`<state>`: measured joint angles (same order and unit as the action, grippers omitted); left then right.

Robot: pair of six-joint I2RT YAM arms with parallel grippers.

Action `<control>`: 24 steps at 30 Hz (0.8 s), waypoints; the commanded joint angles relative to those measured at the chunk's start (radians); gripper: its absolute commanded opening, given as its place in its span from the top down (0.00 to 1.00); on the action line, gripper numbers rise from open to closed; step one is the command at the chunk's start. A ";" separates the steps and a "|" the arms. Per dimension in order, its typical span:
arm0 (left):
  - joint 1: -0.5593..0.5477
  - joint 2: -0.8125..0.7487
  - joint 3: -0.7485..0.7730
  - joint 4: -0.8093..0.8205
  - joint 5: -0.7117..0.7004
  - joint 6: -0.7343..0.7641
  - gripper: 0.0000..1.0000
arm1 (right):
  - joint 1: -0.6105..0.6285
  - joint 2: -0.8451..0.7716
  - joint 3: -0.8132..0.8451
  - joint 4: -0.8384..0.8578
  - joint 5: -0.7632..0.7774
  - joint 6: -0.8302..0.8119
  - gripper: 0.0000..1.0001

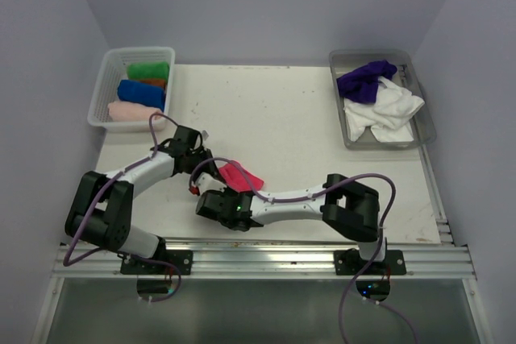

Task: Roll the towels
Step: Roll the towel

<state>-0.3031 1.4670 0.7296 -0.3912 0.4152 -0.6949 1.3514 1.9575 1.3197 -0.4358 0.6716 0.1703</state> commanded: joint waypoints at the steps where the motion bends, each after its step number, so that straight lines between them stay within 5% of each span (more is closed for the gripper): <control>1: 0.004 -0.042 0.043 -0.064 -0.021 0.029 0.92 | -0.012 -0.012 -0.026 0.068 0.001 0.012 0.83; 5: 0.007 -0.082 0.071 -0.094 -0.058 0.049 0.44 | -0.076 -0.132 -0.102 0.140 -0.202 0.058 0.97; 9: 0.012 -0.106 0.083 -0.110 -0.055 0.054 0.24 | -0.150 -0.222 -0.193 0.206 -0.429 0.110 1.00; 16: 0.013 -0.143 0.051 -0.084 -0.032 0.052 0.02 | -0.297 -0.284 -0.286 0.322 -0.792 0.227 1.00; 24: 0.012 -0.131 -0.073 0.072 0.069 0.014 0.00 | -0.408 -0.249 -0.335 0.430 -1.068 0.333 1.00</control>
<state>-0.3000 1.3323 0.6964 -0.4240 0.4240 -0.6643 0.9642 1.7123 0.9928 -0.0807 -0.2111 0.4320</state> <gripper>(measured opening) 0.993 0.158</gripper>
